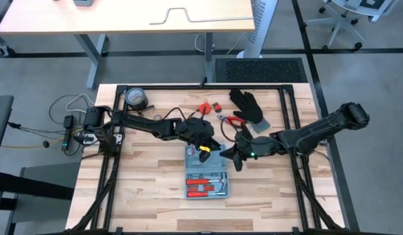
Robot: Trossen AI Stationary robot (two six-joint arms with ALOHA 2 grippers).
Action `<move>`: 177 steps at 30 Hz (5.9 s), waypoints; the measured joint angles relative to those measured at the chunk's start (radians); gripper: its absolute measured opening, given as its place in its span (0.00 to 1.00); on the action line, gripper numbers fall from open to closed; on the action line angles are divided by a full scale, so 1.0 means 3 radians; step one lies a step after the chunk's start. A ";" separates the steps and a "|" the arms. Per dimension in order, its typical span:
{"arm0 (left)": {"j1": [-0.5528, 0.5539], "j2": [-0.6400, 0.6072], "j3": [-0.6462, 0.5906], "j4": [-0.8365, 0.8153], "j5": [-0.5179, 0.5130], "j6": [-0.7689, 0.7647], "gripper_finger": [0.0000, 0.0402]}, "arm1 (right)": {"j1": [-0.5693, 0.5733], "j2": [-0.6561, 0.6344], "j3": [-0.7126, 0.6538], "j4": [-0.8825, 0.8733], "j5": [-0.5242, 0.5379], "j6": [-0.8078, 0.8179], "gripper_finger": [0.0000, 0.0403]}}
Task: Prefit tool cases
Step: Put the orange pliers into the gray toolbox
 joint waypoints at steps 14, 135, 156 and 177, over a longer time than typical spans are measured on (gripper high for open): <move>0.0104 0.0000 0.0001 -0.0001 -0.0003 0.0028 0.16 | -0.0275 0.0000 0.0000 0.0020 0.0000 0.0022 0.01; 0.0096 -0.0596 -0.2109 0.0462 -0.0065 -0.0380 0.16 | -0.0220 0.1282 -0.0711 0.0688 0.0024 0.1674 0.01; 0.0608 -0.0731 -0.2045 0.0266 0.0371 -0.0139 0.16 | -0.0255 0.1024 -0.0694 0.0186 -0.0127 0.1562 0.01; 0.0149 -0.0736 -0.2056 0.0406 0.0491 -0.0165 0.16 | -0.0405 0.0814 -0.0696 -0.0283 0.0051 0.1584 0.01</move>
